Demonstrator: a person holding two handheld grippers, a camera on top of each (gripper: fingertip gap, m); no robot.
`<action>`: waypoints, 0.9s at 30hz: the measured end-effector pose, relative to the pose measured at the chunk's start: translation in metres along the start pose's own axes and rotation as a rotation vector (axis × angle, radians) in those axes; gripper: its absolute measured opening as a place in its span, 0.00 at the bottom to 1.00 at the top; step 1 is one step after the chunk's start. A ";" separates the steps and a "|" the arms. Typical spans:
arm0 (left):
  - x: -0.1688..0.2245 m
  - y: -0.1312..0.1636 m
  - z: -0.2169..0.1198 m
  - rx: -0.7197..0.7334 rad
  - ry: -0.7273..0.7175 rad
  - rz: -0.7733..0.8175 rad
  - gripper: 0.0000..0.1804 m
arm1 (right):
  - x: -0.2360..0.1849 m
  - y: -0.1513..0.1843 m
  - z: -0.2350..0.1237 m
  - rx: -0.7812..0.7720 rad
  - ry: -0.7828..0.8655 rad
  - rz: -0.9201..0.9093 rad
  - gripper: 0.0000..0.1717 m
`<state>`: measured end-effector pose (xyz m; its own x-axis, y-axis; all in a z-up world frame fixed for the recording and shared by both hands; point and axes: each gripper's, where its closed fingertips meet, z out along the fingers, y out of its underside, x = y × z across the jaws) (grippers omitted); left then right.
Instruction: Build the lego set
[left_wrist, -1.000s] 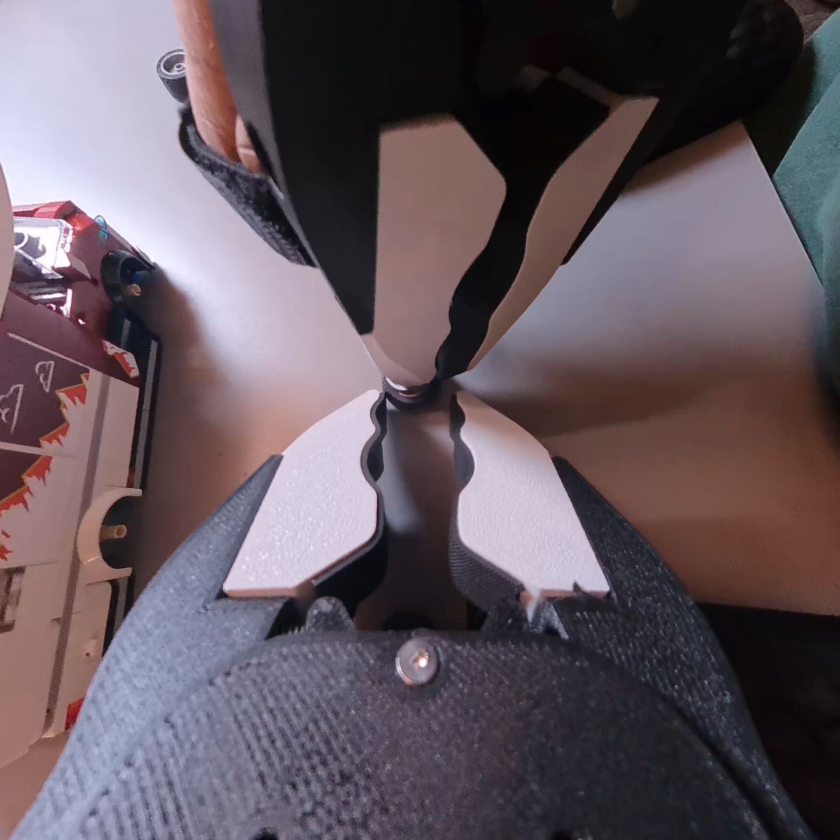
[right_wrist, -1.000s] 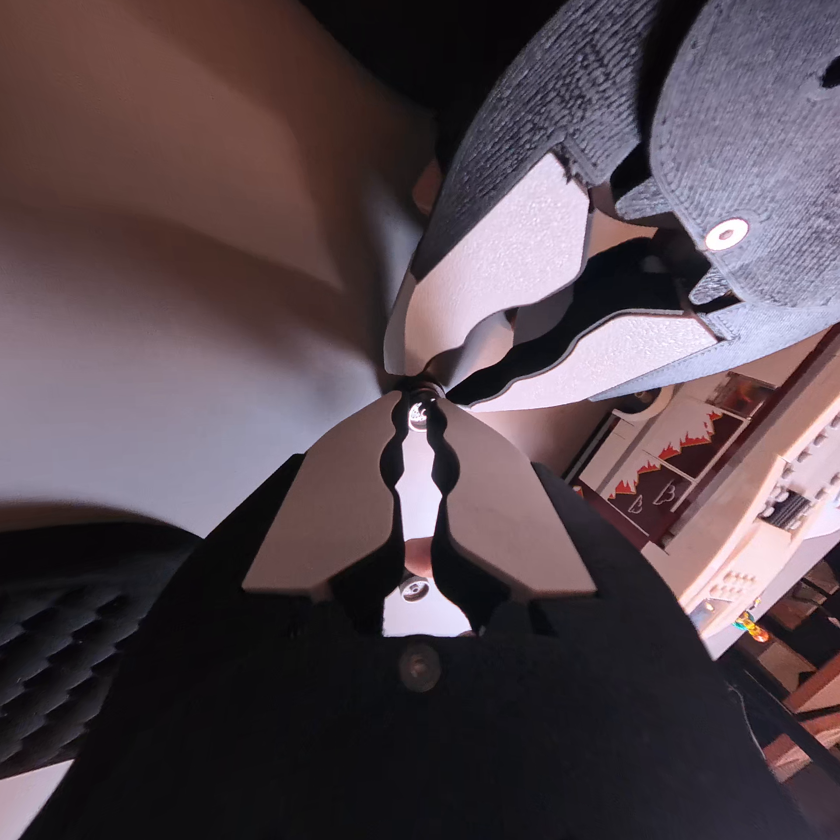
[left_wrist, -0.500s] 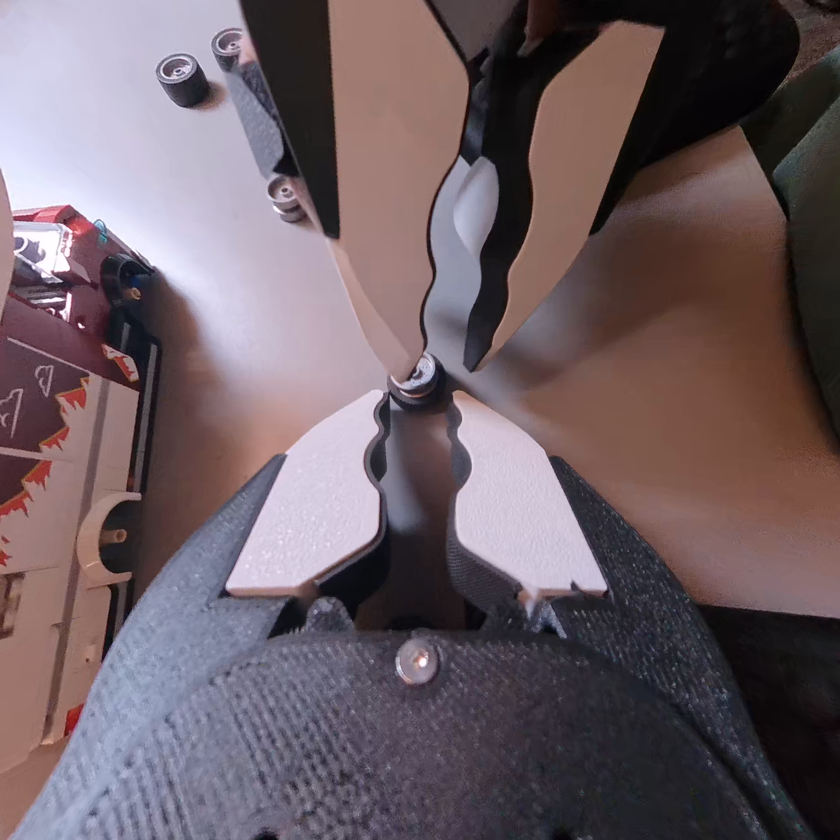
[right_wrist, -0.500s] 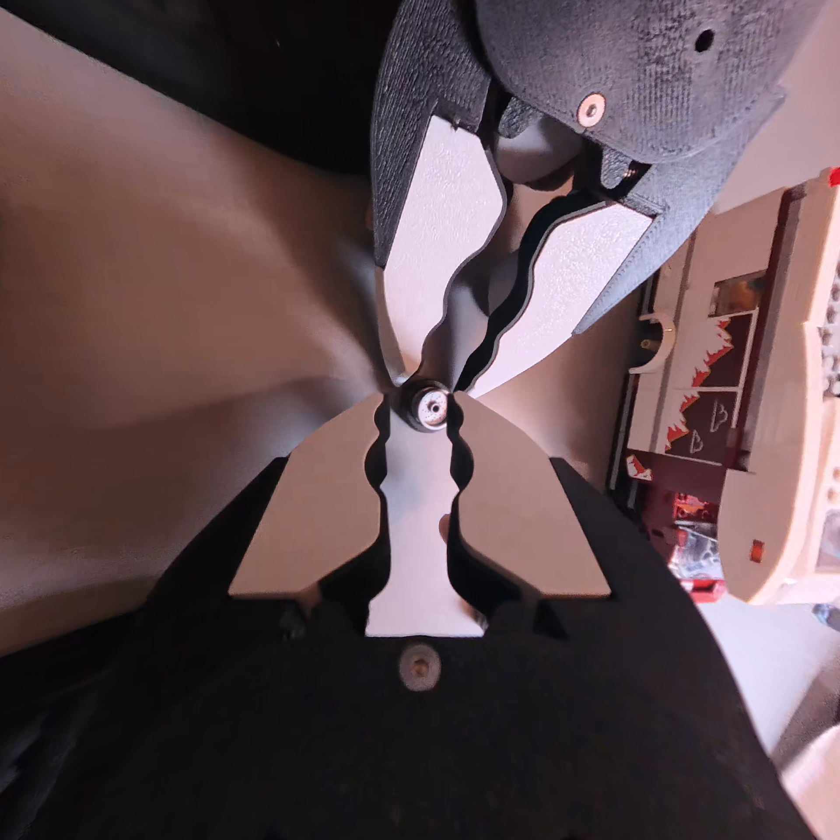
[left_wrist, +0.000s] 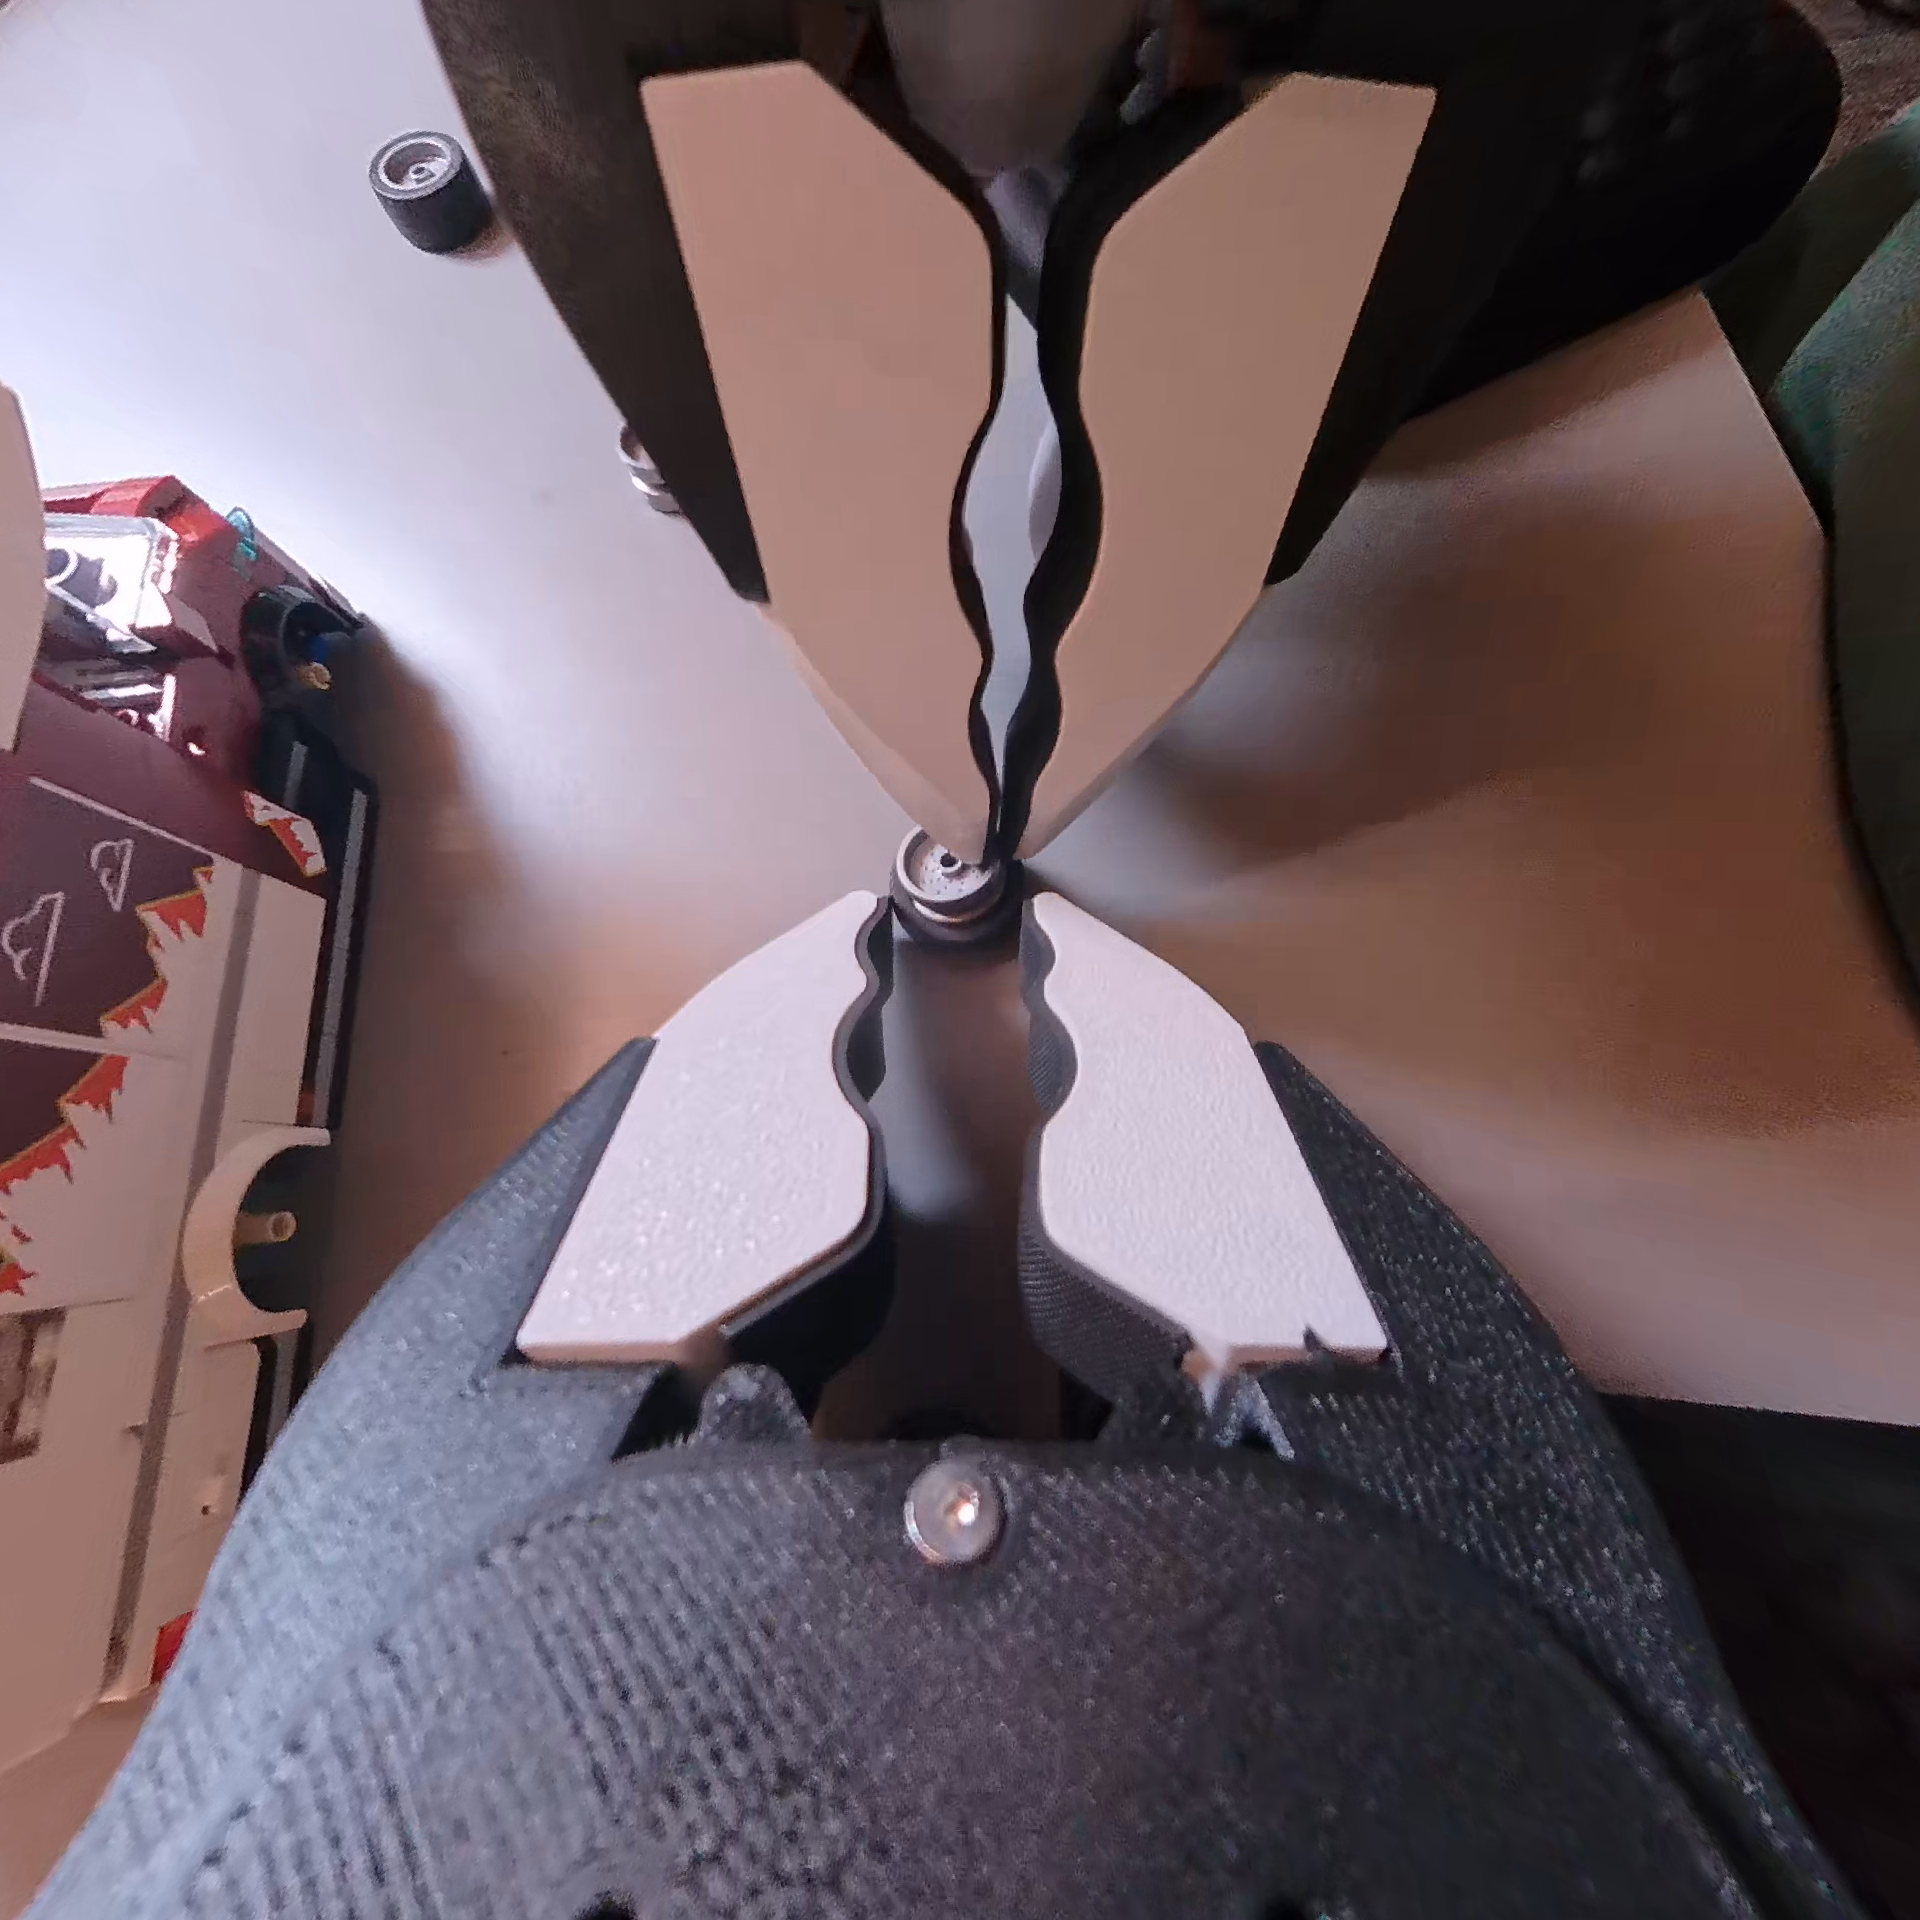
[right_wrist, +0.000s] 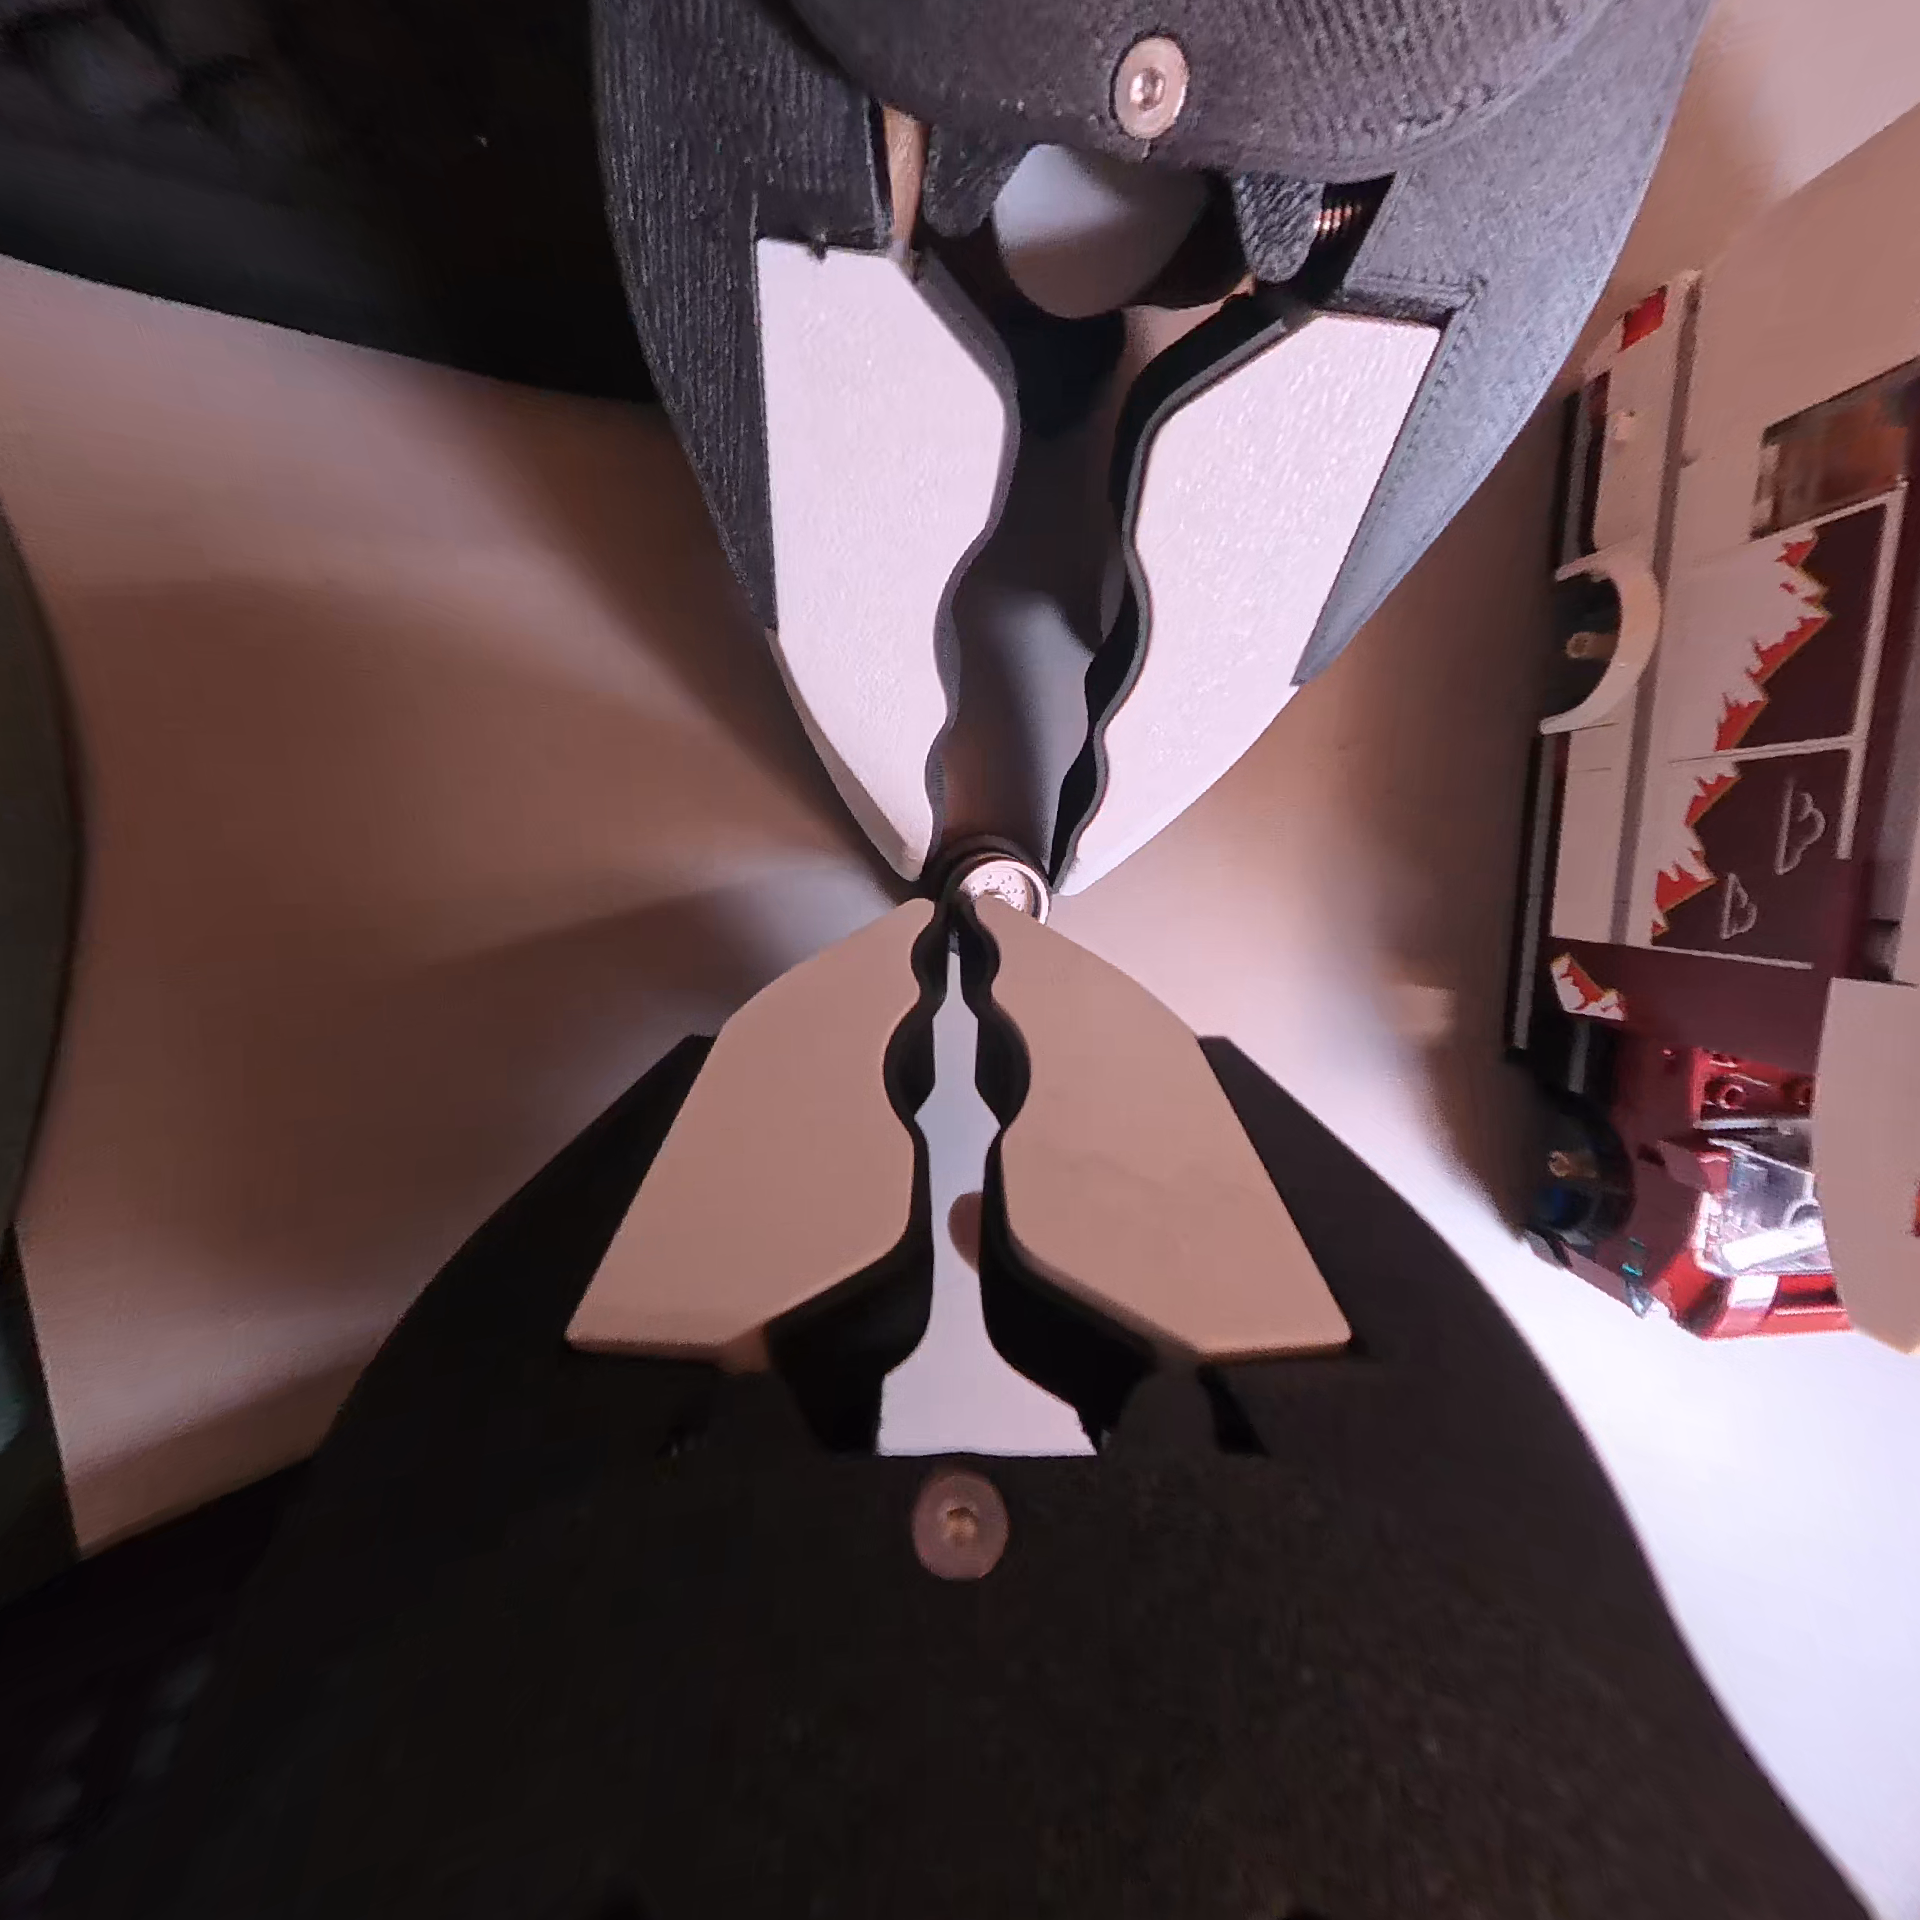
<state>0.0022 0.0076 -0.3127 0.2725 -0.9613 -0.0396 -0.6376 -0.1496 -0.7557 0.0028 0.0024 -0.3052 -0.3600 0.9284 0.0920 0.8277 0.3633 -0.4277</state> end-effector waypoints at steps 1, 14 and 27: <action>0.000 0.000 0.000 -0.001 -0.001 0.002 0.13 | 0.000 0.000 0.000 -0.008 -0.003 -0.007 0.00; 0.003 0.001 -0.003 0.031 0.056 0.002 0.15 | -0.002 -0.002 0.003 -0.094 -0.065 -0.133 0.00; 0.001 0.001 -0.002 0.015 0.026 0.008 0.12 | -0.001 -0.007 -0.002 0.076 -0.008 0.018 0.08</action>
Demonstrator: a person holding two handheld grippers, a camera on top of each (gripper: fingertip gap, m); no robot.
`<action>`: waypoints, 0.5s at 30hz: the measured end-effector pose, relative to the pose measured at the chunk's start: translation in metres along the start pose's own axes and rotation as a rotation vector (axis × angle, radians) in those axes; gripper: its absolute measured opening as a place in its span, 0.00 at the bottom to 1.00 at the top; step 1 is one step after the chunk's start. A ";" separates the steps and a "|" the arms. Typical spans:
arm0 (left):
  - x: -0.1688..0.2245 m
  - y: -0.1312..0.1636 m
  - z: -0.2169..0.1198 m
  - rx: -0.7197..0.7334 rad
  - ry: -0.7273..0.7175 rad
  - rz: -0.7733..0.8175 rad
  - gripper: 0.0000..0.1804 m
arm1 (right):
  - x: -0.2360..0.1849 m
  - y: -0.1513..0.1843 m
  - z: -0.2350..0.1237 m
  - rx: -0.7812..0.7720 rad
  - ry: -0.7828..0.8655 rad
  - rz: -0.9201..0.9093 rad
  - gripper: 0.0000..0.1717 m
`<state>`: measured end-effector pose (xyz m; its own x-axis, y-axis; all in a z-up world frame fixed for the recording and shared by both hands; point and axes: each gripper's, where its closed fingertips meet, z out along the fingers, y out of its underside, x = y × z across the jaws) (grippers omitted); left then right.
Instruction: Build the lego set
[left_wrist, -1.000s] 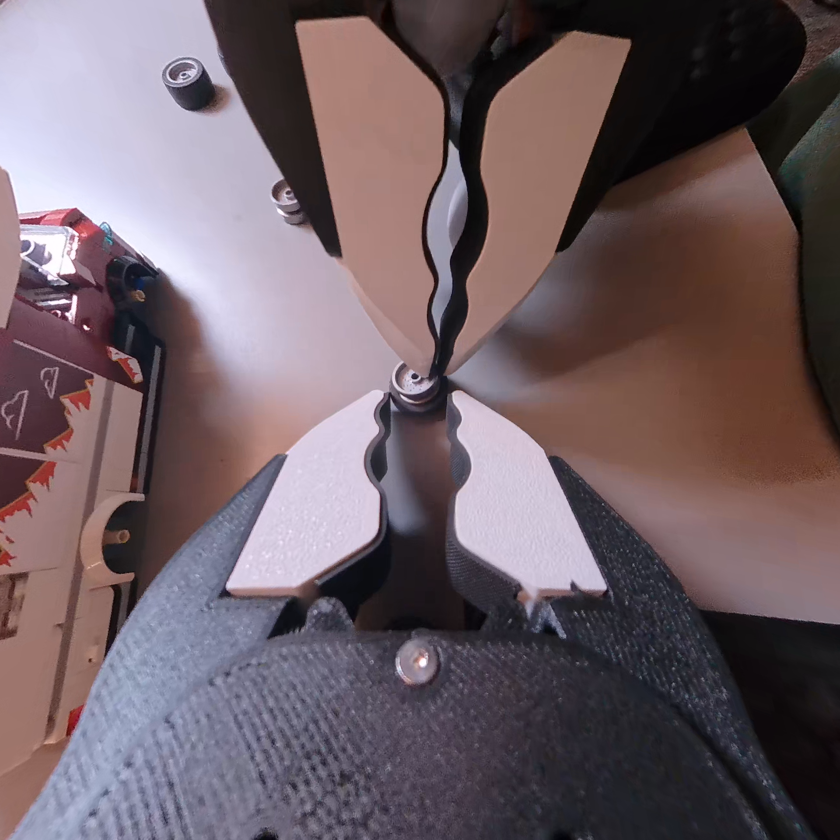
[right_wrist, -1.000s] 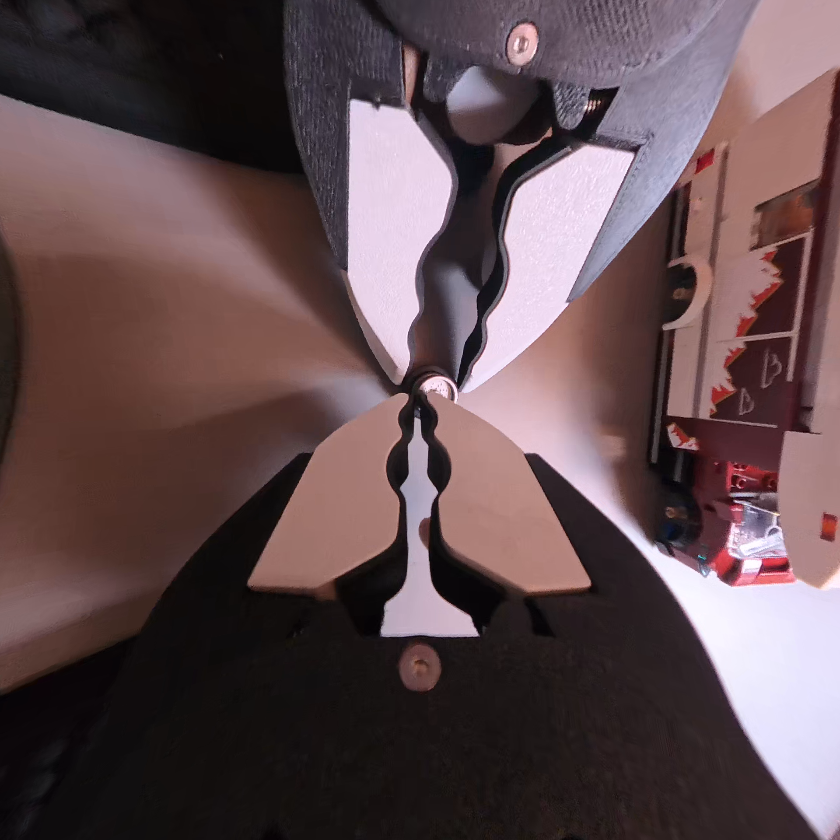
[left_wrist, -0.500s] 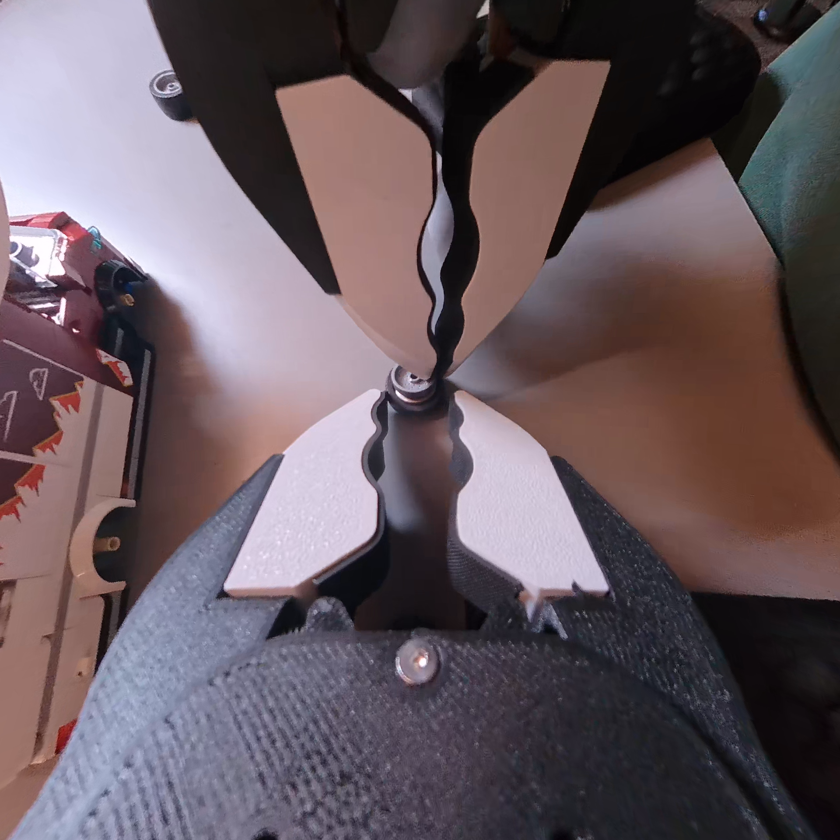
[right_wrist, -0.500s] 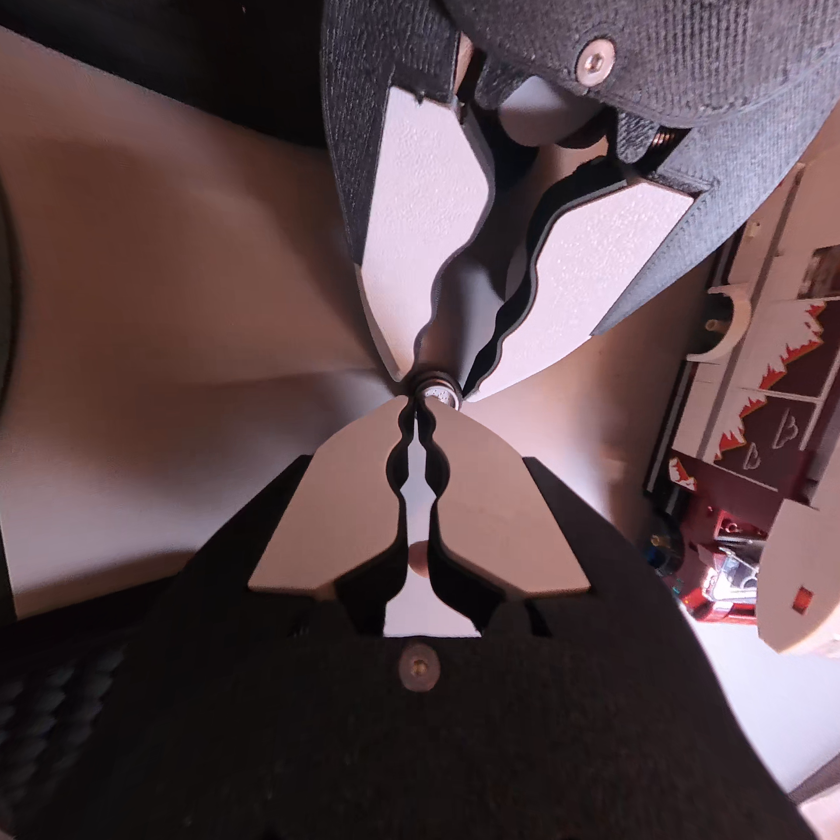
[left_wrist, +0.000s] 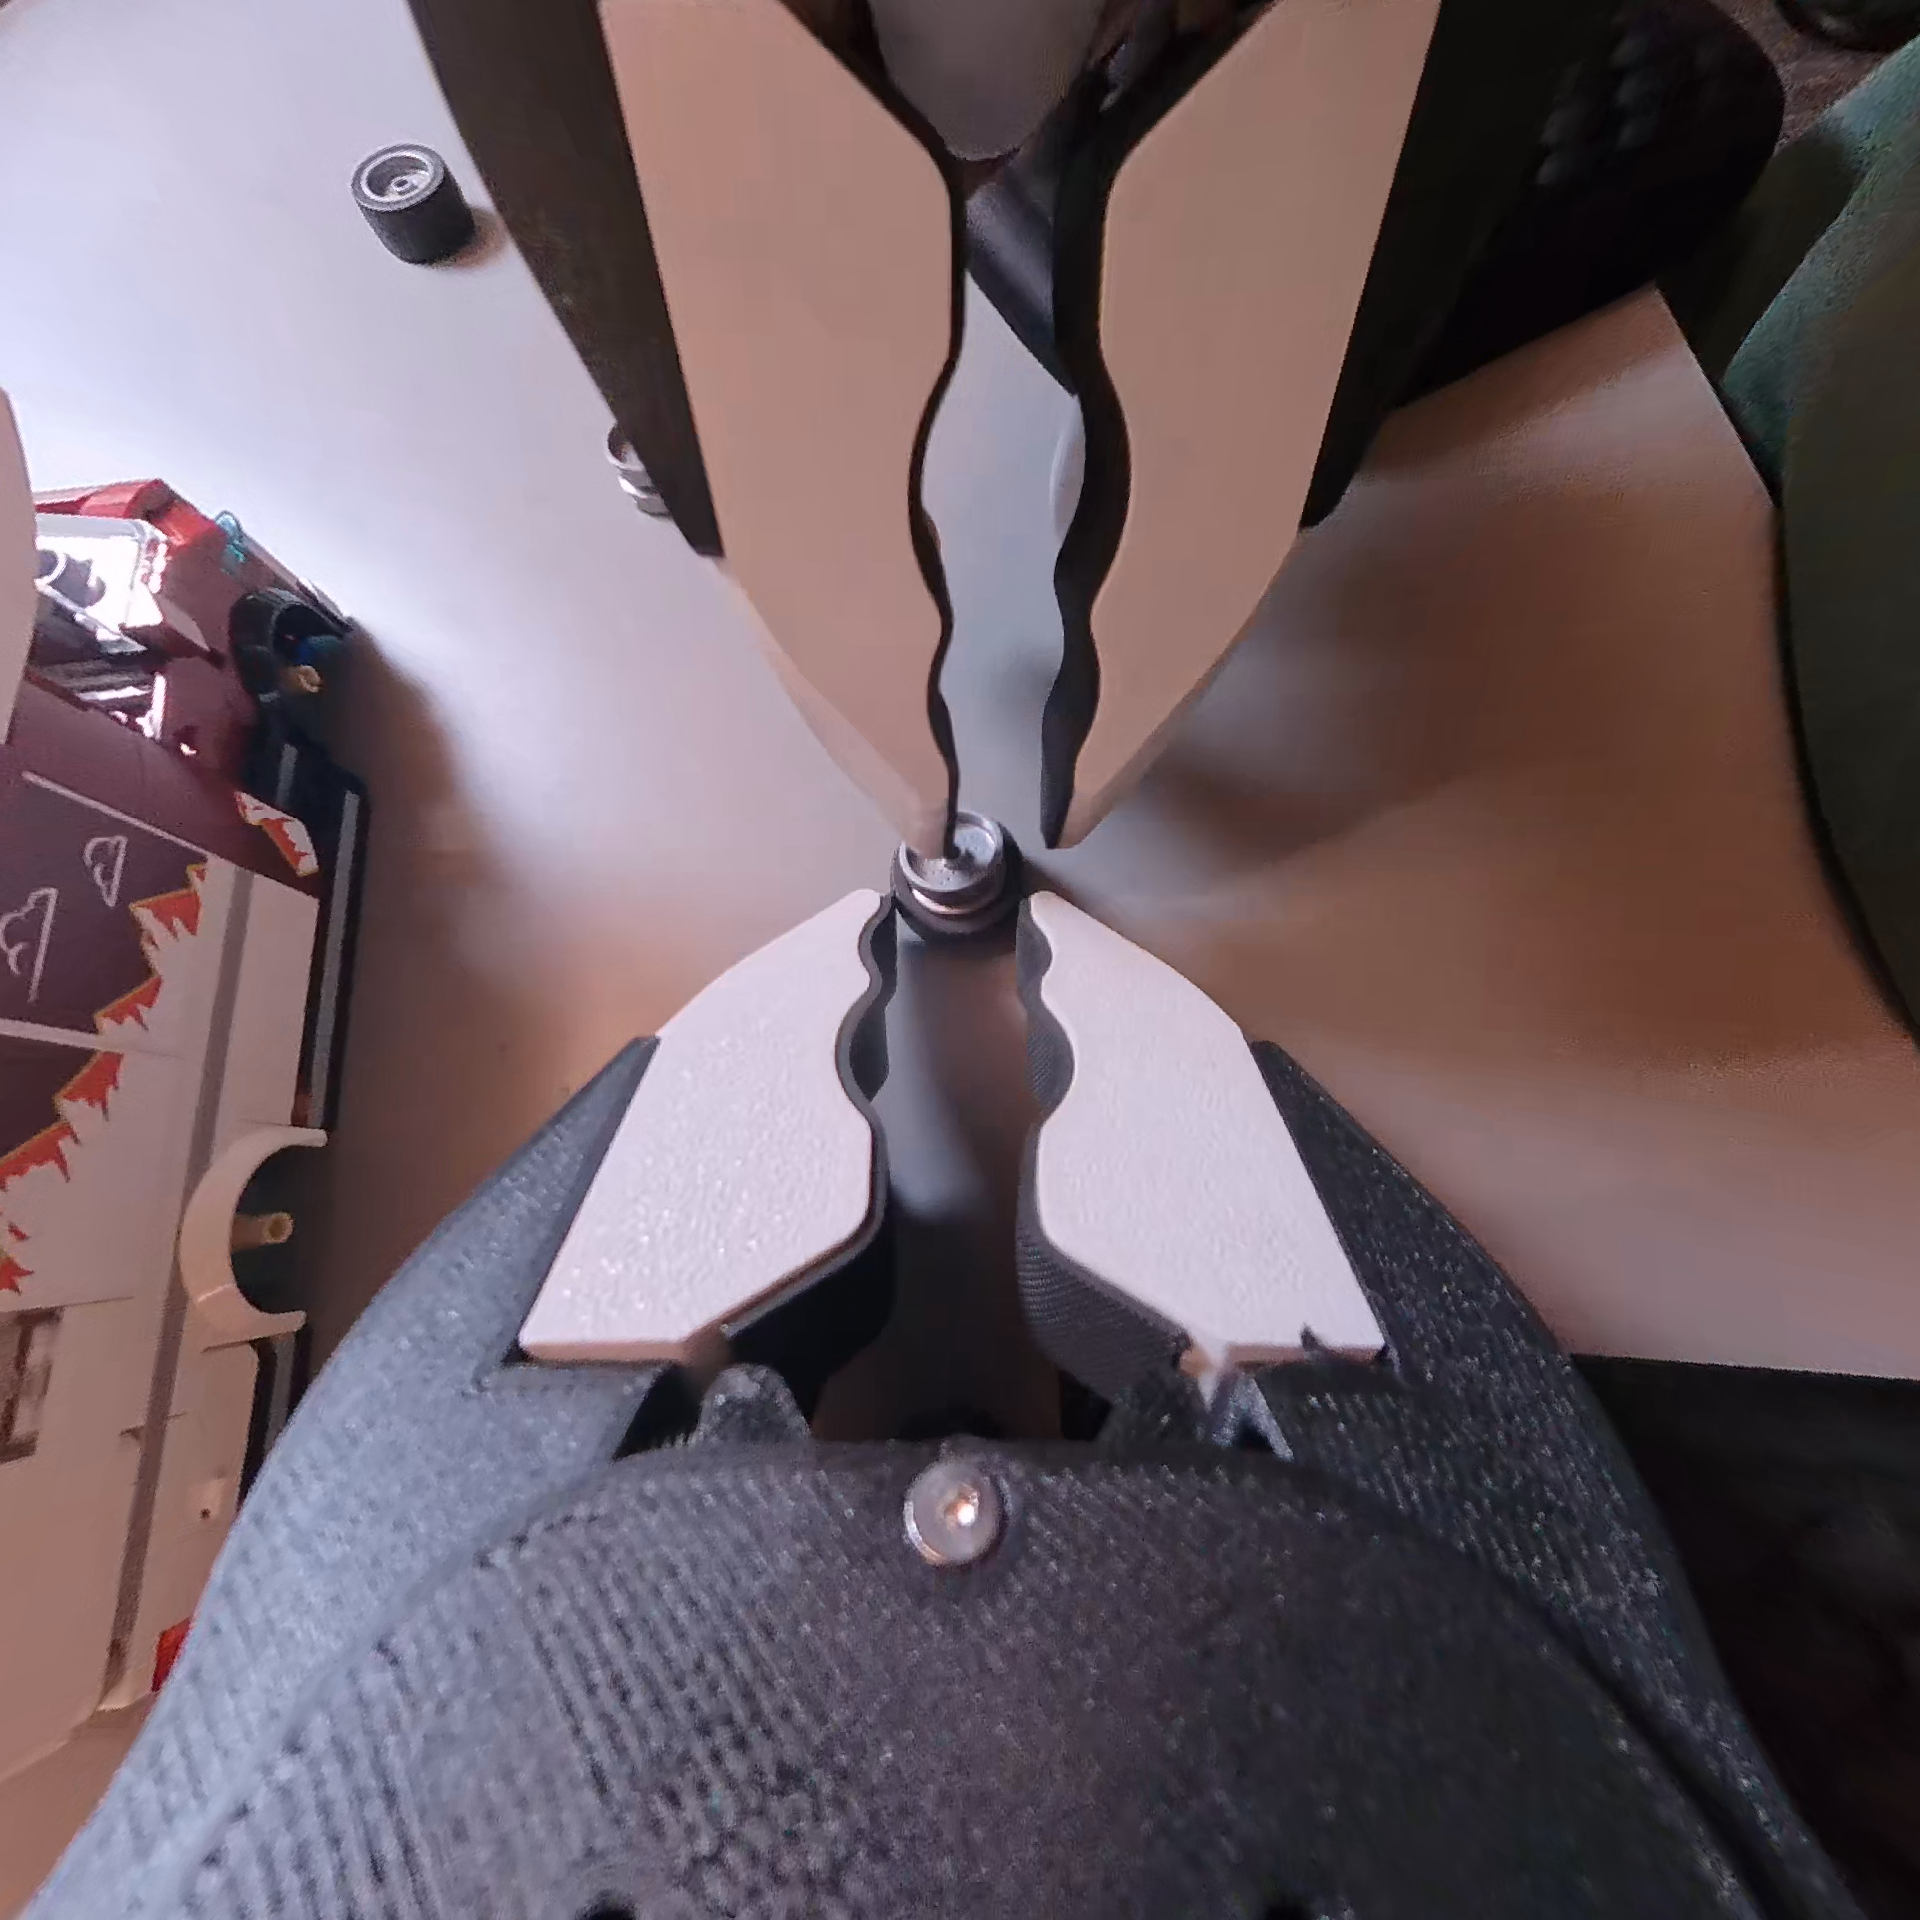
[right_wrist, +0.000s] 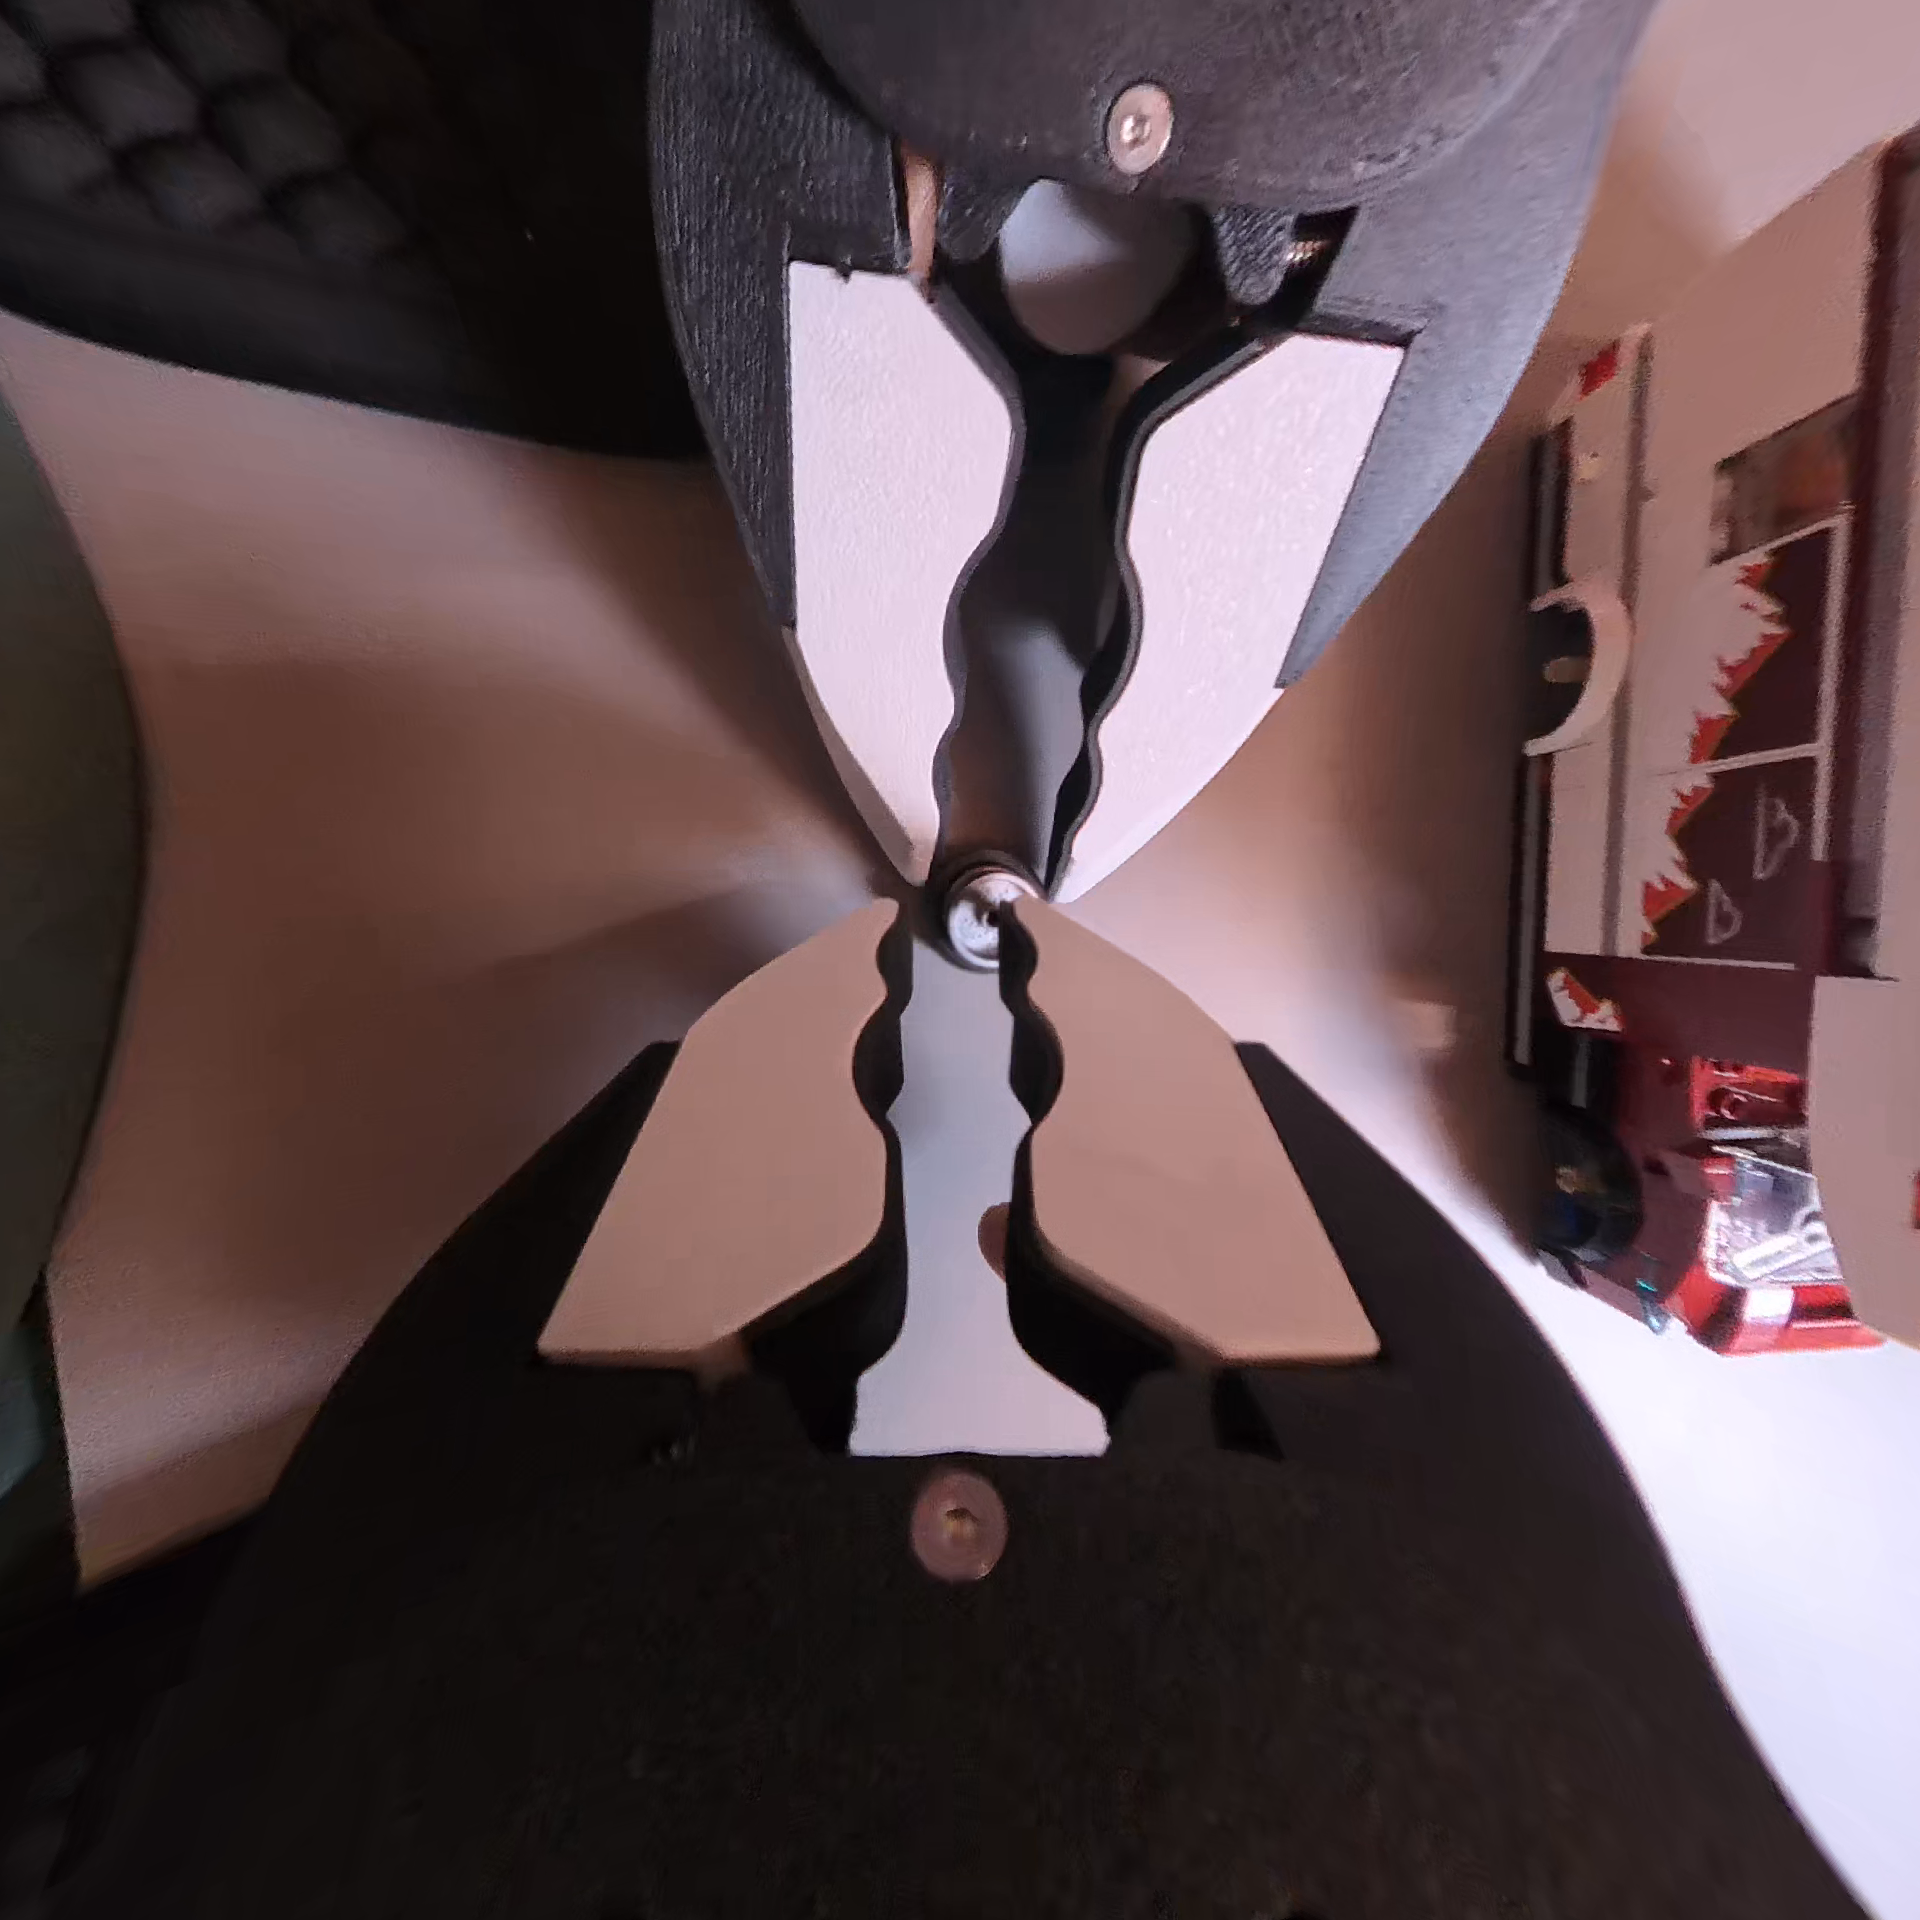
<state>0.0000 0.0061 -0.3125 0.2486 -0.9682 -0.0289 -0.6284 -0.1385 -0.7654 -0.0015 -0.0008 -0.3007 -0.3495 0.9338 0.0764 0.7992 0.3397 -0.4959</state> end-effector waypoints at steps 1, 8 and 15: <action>0.000 0.000 0.000 0.002 0.001 -0.003 0.12 | 0.000 -0.001 0.000 0.003 0.004 0.006 0.08; 0.000 0.000 0.000 0.001 -0.001 -0.004 0.12 | 0.003 0.001 0.005 -0.053 -0.021 0.054 0.05; 0.001 0.000 0.000 0.008 0.010 -0.011 0.12 | 0.002 0.002 0.007 -0.144 0.020 -0.160 0.06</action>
